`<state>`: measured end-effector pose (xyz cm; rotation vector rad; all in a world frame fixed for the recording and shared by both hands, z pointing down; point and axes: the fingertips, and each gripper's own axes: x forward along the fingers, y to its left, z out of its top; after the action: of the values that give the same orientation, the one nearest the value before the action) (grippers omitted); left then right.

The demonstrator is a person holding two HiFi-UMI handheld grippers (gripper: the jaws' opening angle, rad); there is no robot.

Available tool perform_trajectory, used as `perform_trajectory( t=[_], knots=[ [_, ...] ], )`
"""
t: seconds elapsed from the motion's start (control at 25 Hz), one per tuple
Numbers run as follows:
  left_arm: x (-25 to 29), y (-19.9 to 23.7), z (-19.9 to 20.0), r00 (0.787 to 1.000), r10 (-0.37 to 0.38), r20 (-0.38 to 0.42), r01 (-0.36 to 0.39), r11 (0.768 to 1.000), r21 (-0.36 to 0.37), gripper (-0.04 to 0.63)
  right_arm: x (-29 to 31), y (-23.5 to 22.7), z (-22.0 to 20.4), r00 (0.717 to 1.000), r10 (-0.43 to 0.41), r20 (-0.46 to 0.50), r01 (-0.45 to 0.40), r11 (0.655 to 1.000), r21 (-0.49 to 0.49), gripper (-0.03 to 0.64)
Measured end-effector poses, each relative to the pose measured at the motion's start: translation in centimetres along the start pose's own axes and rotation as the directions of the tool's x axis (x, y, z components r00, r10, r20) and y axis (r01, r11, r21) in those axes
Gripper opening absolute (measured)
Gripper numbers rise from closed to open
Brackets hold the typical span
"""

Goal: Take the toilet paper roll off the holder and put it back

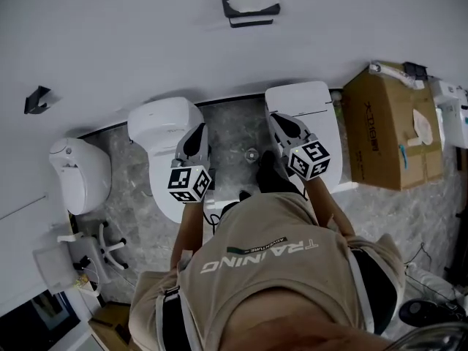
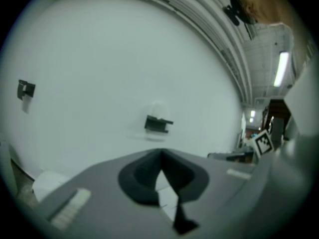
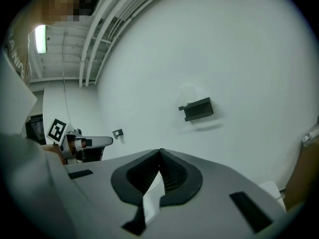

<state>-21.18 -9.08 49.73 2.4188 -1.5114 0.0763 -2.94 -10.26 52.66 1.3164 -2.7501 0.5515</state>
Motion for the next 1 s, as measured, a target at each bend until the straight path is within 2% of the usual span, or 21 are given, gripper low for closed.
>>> perform_trajectory(
  t=[0.28,0.52,0.72,1.0],
  knots=[
    [8.0,-0.8,4.2,1.000,-0.017,0.019,0.016,0.999,0.045,0.006,4.5,-5.9,4.6,0.998,0.059,0.036,-0.058,0.998,-0.024,0.011],
    [14.3,-2.5,4.9,0.998,-0.062,-0.024,0.063,0.997,0.051,0.006,6.2,-10.8,5.8,0.995,0.091,0.035,-0.090,0.995,-0.042,0.011],
    [17.1,-3.4,4.6,0.993,-0.096,-0.069,0.101,0.992,0.071,0.006,6.6,-12.3,4.6,0.995,0.096,0.005,-0.096,0.995,-0.007,0.011],
    [20.0,-3.6,6.0,0.990,-0.127,-0.058,0.133,0.985,0.111,0.008,7.2,-13.2,6.1,0.999,0.047,0.009,-0.046,0.995,-0.093,0.011]
  ],
)
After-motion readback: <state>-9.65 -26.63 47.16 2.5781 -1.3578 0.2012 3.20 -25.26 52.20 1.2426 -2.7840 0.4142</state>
